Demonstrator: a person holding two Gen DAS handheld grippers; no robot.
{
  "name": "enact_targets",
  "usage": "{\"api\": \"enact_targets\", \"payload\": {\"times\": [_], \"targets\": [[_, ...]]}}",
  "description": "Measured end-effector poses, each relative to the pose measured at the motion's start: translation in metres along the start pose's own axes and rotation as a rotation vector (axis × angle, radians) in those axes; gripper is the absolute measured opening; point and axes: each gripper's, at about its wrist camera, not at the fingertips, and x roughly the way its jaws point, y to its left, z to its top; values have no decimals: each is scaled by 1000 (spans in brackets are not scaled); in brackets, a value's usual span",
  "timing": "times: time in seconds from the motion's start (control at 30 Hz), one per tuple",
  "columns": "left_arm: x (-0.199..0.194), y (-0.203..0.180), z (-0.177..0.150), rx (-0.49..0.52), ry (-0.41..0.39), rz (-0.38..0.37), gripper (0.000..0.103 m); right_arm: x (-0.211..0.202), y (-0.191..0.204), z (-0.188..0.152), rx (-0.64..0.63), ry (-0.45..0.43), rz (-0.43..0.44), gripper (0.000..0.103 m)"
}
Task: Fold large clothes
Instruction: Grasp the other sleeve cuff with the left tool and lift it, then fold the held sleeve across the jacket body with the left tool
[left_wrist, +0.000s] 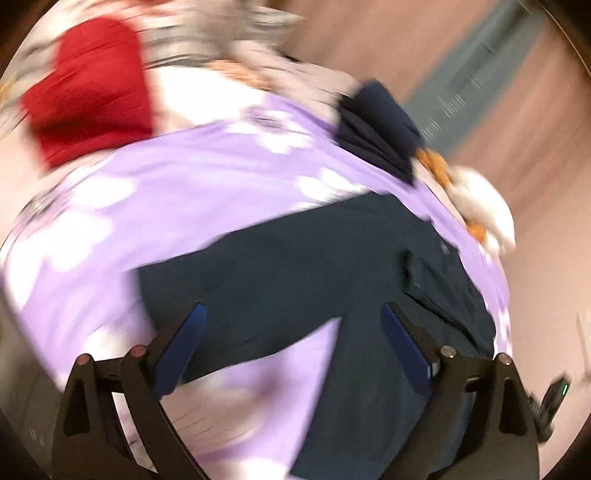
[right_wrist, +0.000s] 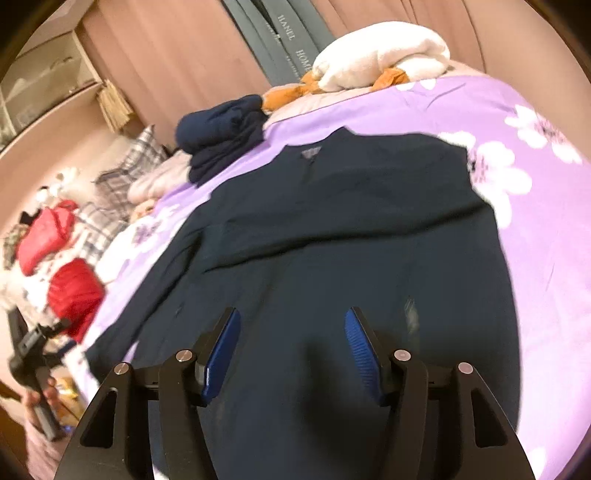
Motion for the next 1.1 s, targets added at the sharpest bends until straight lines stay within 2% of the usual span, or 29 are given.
{"api": "enact_targets", "payload": {"times": [0.17,0.37,0.53,0.73,0.93,0.97,1.0,1.03,1.07,1.1], "targets": [[-24,68,-29,-184,6,-8,96,-7,12,-18,15,9,38,60],[-9,106,-48,-372,78,-172,96,-1,35,-28,27,32,81,60],[2,113,-39,-404,78,-222,96,-2,56,-35,-17,43,82,60],[38,112,-19,-386,112,-224,96,-4,67,-37,-44,45,59,60],[50,104,-9,-341,122,-210,95,0,78,-35,-61,45,51,60],[50,101,-8,-319,116,-207,88,2,80,-35,-59,47,50,60],[50,97,-8,-285,116,-202,73,4,80,-35,-57,51,52,60],[52,94,-8,-258,121,-192,64,7,82,-35,-54,58,57,60],[54,92,-8,-238,127,-185,42,10,84,-35,-53,65,60,60],[57,91,-8,-224,136,-178,27,13,86,-36,-54,73,64,60]]}}
